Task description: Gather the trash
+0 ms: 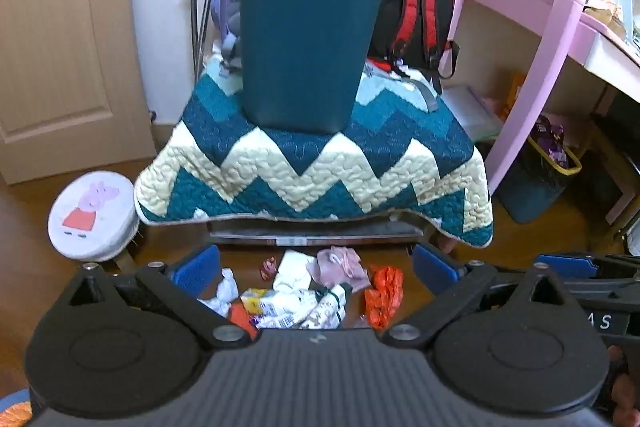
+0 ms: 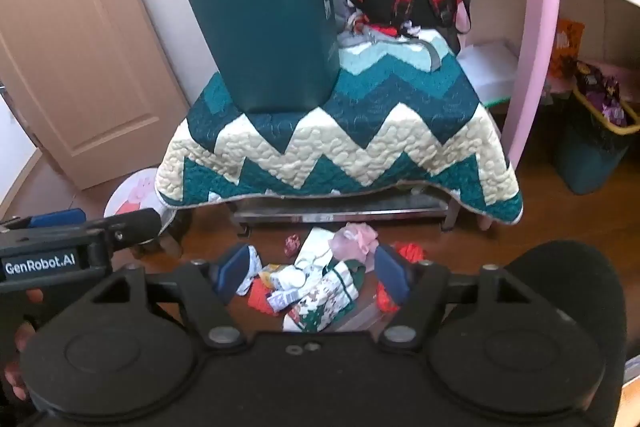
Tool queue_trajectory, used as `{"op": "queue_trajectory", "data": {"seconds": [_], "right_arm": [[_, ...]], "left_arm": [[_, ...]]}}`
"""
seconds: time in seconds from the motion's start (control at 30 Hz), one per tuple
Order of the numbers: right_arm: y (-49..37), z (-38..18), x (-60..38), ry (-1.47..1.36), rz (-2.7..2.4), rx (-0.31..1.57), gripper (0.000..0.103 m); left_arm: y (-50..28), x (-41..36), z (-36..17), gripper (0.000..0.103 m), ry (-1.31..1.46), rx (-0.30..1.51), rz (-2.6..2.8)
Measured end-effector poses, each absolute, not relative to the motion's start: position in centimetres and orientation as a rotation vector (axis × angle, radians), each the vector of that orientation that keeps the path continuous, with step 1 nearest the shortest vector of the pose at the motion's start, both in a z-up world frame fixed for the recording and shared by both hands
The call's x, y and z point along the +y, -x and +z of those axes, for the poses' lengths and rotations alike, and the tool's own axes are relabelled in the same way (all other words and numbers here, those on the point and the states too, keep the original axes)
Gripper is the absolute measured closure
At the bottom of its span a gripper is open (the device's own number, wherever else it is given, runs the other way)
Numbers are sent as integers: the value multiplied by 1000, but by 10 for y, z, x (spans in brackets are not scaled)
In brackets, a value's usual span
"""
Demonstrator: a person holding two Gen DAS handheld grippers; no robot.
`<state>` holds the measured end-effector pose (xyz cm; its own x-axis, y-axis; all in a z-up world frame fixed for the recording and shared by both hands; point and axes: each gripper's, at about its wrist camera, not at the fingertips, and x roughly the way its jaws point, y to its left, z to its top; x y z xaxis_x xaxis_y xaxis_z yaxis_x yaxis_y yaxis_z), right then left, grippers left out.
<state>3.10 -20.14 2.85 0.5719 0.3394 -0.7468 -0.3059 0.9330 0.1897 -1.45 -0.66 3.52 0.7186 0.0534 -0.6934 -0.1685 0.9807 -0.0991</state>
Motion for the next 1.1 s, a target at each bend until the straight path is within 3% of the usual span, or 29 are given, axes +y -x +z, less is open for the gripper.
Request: {"op": "queue_trajectory", "data": {"seconds": [1.1], "right_arm": [[-21,36,-203,-16,384,814,34]], "left_arm": [[21,-8,45,0,130,694,130]]}}
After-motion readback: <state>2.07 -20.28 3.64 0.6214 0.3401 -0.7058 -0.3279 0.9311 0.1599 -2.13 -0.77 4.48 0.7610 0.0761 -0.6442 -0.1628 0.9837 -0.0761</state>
